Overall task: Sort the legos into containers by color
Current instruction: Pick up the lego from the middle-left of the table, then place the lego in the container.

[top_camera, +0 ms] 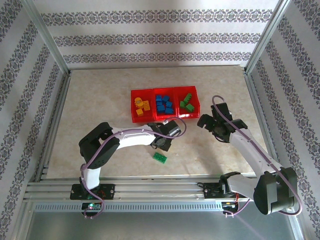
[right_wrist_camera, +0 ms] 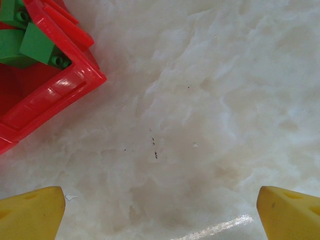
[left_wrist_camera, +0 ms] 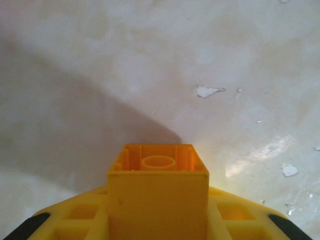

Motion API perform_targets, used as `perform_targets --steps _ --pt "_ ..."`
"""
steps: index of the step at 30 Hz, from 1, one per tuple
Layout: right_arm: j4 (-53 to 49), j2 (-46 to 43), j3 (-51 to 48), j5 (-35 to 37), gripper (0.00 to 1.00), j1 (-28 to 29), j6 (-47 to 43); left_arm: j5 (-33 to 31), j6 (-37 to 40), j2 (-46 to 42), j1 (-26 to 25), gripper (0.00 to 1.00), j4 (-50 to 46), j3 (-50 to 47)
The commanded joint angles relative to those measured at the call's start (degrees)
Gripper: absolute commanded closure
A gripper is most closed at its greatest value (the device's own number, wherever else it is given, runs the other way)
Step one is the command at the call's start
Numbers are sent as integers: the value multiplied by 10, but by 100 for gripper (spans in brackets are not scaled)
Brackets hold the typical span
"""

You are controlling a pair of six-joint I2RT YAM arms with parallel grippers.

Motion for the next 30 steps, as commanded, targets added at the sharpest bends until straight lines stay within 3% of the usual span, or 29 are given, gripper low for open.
perform_targets --steps 1,8,18,30 --pt "7 6 -3 9 2 11 14 -30 -5 -40 16 77 10 -17" --pt "11 20 7 14 2 31 16 -35 -3 -101 58 78 11 -50" --pt "10 67 23 22 2 84 4 -60 38 -166 170 78 11 -44" --pt "11 87 36 36 2 133 7 -36 107 -59 254 74 17 111"
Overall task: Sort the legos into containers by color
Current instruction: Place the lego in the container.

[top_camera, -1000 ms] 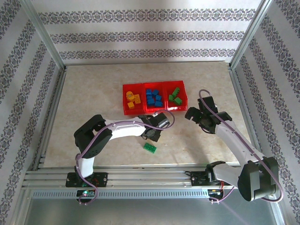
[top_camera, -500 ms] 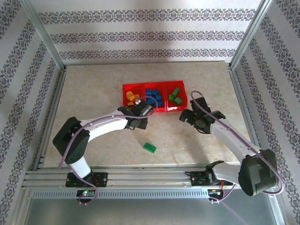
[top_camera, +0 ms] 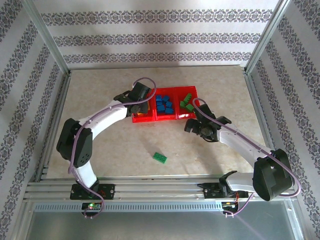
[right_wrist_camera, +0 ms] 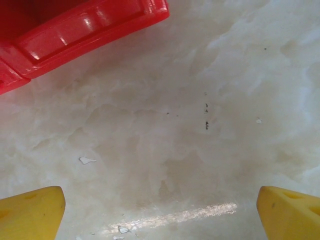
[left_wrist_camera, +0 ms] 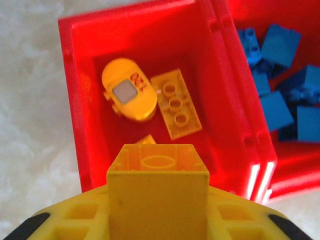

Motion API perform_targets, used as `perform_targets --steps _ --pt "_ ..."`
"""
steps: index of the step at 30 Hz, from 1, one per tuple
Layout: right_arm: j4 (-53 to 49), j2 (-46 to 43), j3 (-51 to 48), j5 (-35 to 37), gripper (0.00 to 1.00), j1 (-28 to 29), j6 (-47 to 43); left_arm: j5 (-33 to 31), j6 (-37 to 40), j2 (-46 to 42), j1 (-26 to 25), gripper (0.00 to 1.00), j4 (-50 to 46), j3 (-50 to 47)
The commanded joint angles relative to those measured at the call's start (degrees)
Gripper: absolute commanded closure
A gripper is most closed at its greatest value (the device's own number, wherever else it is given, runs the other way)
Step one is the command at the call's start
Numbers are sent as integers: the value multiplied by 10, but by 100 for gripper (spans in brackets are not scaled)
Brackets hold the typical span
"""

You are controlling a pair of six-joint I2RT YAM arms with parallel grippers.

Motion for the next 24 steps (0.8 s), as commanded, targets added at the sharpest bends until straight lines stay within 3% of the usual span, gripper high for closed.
perform_targets --steps 1,9,24 --pt "-2 2 14 19 2 11 -1 16 32 39 18 73 3 46" --pt "-3 3 4 29 2 28 7 43 25 111 43 71 -15 114" --pt "-17 34 24 38 2 58 -4 65 23 135 46 60 -23 109"
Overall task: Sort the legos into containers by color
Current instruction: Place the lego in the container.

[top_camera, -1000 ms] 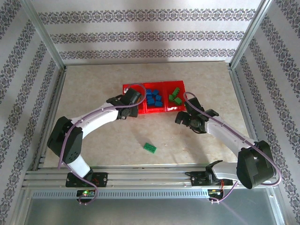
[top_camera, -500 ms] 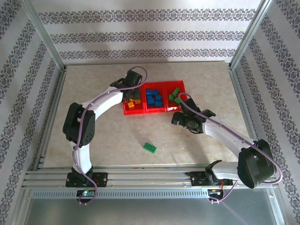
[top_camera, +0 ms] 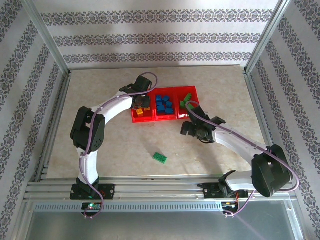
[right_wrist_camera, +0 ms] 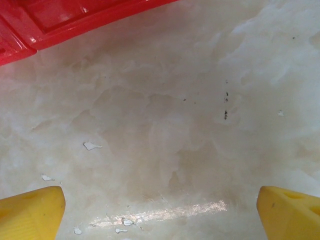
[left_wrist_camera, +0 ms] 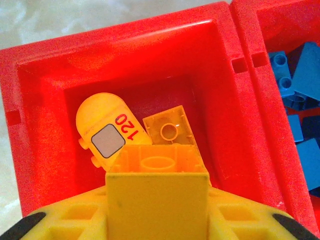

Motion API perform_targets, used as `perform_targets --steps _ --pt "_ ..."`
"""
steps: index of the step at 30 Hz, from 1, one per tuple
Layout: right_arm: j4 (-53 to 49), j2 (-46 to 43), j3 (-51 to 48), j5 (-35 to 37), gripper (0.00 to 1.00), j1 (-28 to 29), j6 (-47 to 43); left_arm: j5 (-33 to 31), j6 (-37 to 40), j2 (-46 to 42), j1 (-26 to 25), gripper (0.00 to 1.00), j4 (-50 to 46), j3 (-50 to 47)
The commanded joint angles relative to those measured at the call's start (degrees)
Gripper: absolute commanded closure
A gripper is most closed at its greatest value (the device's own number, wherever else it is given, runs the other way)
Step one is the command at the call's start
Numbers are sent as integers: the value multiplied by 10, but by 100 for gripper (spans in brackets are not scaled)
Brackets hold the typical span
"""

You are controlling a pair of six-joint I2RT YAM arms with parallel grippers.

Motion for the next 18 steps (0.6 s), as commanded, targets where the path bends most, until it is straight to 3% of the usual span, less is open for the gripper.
perform_targets --steps 1,11,18 --pt "-20 11 22 19 2 14 -9 10 2 5 6 58 -10 4" --pt "-40 10 24 31 2 67 -34 11 -6 -36 7 51 -8 -17" --pt "-41 8 34 18 3 127 -51 5 -19 -117 6 39 7 -59"
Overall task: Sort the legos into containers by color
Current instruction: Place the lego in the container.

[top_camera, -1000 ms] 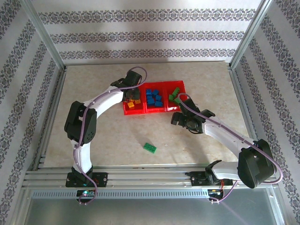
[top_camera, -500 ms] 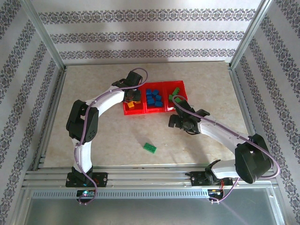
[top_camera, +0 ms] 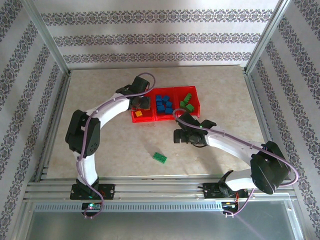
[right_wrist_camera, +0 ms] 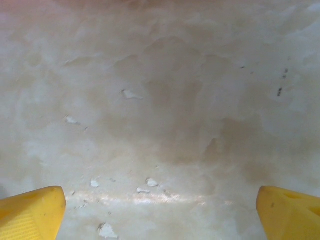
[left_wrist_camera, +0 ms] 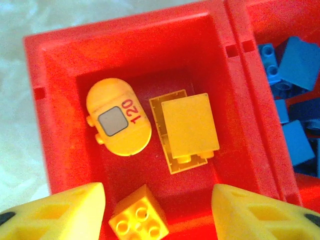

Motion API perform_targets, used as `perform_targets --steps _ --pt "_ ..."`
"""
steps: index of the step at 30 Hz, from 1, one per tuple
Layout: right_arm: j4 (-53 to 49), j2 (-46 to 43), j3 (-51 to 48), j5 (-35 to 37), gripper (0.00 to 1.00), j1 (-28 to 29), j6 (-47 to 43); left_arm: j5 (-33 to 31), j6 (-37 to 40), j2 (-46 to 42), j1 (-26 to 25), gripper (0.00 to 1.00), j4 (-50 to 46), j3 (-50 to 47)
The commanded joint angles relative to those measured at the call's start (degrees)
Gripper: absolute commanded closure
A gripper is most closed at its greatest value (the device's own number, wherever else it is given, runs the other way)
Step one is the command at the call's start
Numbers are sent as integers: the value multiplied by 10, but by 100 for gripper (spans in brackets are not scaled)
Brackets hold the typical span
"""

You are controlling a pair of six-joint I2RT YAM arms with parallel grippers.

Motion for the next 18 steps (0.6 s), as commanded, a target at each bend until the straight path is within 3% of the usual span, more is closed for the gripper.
perform_targets --steps 1,9,18 --pt "-14 -4 22 -1 4 27 -17 -3 -17 -65 6 37 9 -21" --pt "-17 32 59 -30 8 93 -28 -53 -48 -188 7 2 61 -126" --pt "-41 107 101 -66 14 162 -80 -129 -95 -321 21 0 125 -270"
